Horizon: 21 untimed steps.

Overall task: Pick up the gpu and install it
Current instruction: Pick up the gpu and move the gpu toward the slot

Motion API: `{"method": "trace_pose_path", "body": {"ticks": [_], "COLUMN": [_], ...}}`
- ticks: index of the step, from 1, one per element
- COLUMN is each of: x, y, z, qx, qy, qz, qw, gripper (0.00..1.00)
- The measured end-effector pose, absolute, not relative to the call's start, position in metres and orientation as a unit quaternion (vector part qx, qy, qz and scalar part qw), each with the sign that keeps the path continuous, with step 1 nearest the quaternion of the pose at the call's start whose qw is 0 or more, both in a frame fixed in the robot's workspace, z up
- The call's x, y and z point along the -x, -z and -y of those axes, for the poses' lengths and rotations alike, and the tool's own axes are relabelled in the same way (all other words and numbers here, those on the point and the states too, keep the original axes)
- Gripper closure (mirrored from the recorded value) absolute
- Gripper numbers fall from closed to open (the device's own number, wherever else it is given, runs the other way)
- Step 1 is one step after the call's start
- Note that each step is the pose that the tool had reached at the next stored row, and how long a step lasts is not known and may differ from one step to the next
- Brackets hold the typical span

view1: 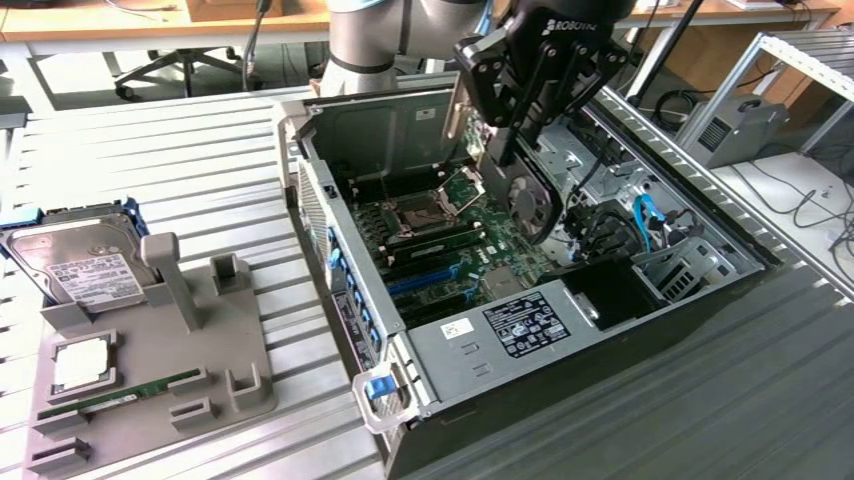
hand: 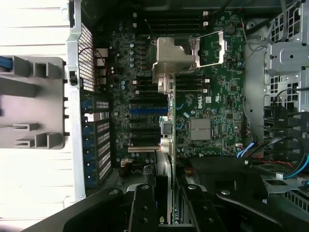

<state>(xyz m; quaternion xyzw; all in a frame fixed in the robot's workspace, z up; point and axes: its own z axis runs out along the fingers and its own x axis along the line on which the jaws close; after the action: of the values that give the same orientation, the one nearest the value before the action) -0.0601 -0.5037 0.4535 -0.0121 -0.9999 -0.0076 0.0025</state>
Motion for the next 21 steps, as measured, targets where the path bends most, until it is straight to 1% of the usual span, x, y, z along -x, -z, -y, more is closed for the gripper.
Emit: {"method": "trace_pose_path", "body": {"ticks": [11,21], "x": [0.048,0.039], "y": [-0.452,-0.451], "z": [0.495,0.471], "qx": [0.012,0.011], "qy": [0.007,0.008], "qz": [1.000,1.000], "qw": [0.002,0.003], "gripper": [0.74,0.74]}}
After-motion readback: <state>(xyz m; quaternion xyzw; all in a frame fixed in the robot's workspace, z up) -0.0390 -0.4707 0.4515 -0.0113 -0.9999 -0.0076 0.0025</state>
